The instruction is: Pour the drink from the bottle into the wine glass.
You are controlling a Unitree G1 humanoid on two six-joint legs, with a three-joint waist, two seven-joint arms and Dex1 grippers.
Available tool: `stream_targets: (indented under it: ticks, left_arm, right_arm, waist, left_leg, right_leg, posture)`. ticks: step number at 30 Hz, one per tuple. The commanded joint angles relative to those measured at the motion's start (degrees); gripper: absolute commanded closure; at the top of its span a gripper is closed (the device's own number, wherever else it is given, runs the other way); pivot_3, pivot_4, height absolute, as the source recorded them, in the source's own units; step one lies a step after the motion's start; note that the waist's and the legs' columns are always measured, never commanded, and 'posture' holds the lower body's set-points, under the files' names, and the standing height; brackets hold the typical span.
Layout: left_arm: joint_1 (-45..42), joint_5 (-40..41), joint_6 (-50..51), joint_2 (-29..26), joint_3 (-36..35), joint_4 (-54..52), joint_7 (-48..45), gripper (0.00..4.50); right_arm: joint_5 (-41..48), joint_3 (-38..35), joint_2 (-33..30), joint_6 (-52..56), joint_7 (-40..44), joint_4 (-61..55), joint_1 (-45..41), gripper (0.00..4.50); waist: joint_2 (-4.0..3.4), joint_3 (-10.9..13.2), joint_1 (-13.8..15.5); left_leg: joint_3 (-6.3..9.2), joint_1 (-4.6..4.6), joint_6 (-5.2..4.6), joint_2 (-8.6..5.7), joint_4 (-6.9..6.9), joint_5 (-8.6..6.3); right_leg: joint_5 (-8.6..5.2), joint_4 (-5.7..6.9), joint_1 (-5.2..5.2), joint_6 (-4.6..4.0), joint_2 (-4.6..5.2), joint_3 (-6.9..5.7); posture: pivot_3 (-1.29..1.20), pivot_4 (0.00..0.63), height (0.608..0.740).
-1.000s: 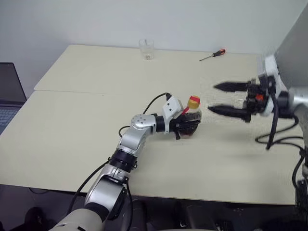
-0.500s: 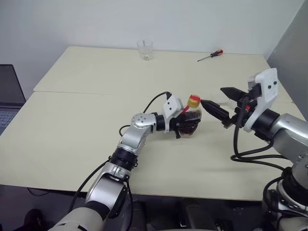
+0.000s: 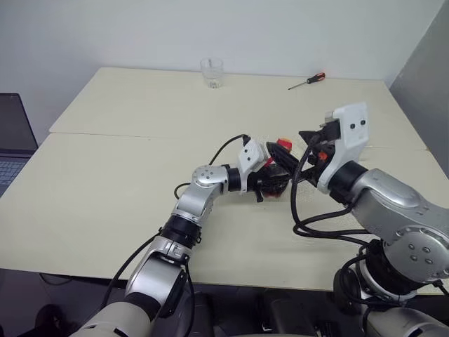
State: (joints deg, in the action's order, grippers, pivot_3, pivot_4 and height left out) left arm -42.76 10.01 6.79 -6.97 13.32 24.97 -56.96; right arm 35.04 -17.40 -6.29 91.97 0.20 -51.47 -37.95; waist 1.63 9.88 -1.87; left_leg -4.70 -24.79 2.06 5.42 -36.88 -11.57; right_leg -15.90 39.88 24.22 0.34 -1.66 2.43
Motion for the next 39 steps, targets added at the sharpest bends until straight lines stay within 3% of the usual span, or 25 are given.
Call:
stream_targets:
  ticks: [1, 19, 39]
  left_arm:
    - [-1.5, 0.3, -1.8, 0.0, -0.7, -1.3, -0.1, 3.63]
    - [-0.5, 0.4, -1.0, -0.6, -0.8, -3.1, 0.8, 3.63]
    - [0.0, 0.5, -1.0, -1.1, -0.8, -4.2, 1.8, 3.63]
  right_arm:
    - [-2.3, 0.5, 0.2, -0.6, -1.0, -0.2, -2.1, 0.0]
    - [-9.9, 5.4, 5.0, -6.4, -1.9, 6.0, -2.2, 0.0]
    - [-13.8, 8.7, 5.5, -10.9, -1.8, 9.7, -2.1, 0.0]
  waist:
    - [0.0, 0.0, 0.0]
    - [0.0, 0.0, 0.0]
    - [0.0, 0.0, 0.0]
  left_leg:
    - [0.0, 0.0, 0.0, 0.0, 0.0, 0.0]
    - [-0.01, -0.01, 0.0, 0.0, 0.03, 0.0]
    - [-0.03, -0.03, 0.0, 0.02, 0.07, 0.0]
  right_leg:
    - [0.0, 0.0, 0.0, 0.0, 0.0, 0.0]
    - [0.0, -0.03, 0.02, 0.0, 0.0, 0.0]
    - [0.0, -0.09, 0.04, 0.0, 0.0, -0.01]
  posture:
    - [0.0, 0.15, 0.74]
    - [0.0, 0.15, 0.74]
    - [0.0, 0.15, 0.74]
